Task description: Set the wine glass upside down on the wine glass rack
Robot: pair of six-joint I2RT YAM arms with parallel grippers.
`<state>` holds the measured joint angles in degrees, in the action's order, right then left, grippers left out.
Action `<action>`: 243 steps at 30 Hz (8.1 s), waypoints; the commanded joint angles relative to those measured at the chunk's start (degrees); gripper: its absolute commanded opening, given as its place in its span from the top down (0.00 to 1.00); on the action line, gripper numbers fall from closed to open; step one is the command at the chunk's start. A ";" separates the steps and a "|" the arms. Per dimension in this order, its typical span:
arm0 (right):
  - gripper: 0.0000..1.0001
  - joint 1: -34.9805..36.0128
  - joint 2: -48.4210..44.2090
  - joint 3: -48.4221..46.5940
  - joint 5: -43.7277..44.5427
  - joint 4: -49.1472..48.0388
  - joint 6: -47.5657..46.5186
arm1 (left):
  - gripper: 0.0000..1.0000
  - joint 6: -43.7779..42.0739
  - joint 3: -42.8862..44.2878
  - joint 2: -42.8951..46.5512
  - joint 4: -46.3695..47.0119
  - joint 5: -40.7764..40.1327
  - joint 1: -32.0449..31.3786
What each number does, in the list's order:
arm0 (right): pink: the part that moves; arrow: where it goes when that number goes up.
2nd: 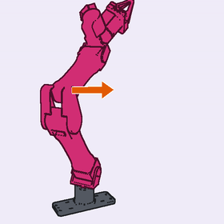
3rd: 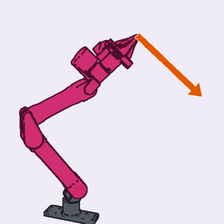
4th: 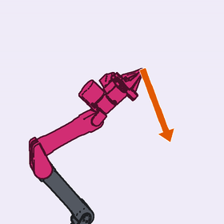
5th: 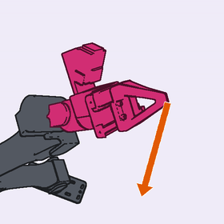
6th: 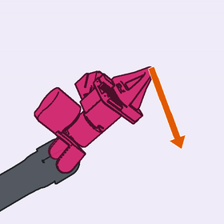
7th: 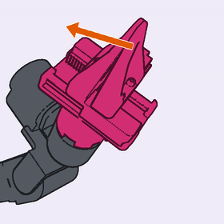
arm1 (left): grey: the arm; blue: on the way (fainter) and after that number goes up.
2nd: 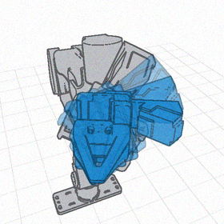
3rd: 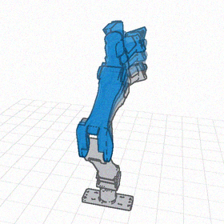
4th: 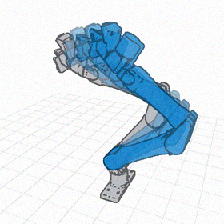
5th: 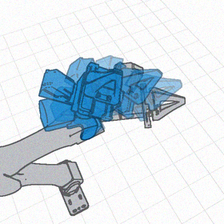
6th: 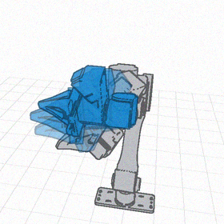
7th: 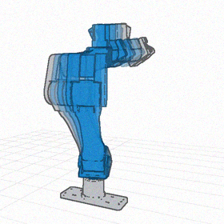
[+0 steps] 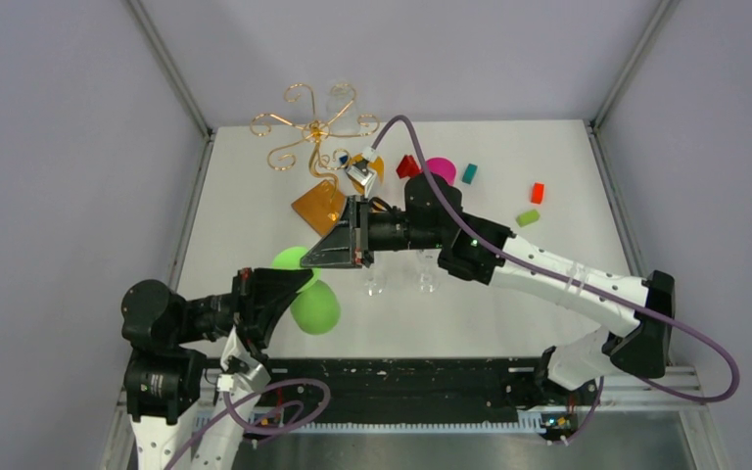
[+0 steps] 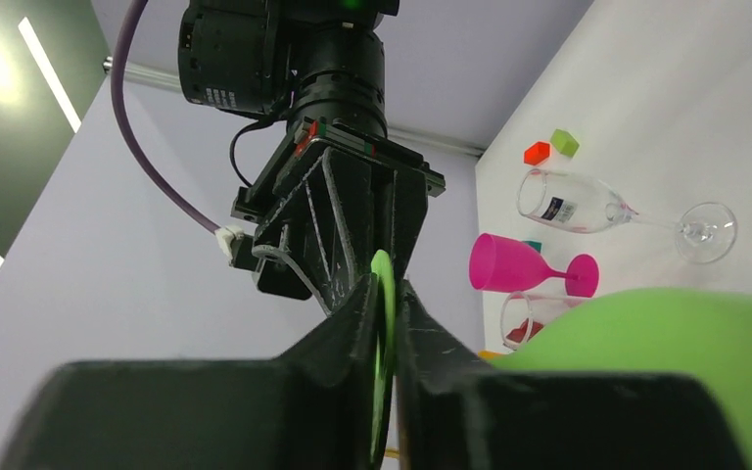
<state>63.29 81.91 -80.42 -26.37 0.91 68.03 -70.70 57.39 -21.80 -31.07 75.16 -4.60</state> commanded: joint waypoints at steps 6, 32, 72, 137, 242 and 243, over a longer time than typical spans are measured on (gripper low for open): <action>1.00 -1.89 -4.00 -3.26 4.19 -3.13 -3.53 | 0.01 10.09 0.74 -0.65 4.60 5.21 -0.15; 1.00 -45.00 -7.39 -14.69 1.14 14.49 -11.41 | 0.01 92.63 -13.74 12.15 26.37 -60.41 -0.15; 1.00 -37.04 31.20 -43.29 -8.00 11.53 -6.73 | 0.01 100.90 -12.59 9.54 0.55 -77.76 -0.15; 1.00 -39.28 28.56 -32.09 -8.35 2.10 -2.55 | 0.03 98.95 -14.35 8.14 0.37 -69.46 -0.15; 0.49 -43.19 49.84 -55.31 -4.38 36.16 -36.95 | 0.07 98.25 -11.80 8.46 -1.23 -66.37 -0.15; 0.49 -42.69 50.16 -55.16 -4.27 36.22 -37.50 | 0.07 98.29 -11.78 8.33 -1.19 -66.27 -0.15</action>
<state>18.02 130.08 -132.05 -29.52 31.75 36.91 28.05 43.40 -12.53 -34.81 8.14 -4.64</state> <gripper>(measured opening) 0.510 0.937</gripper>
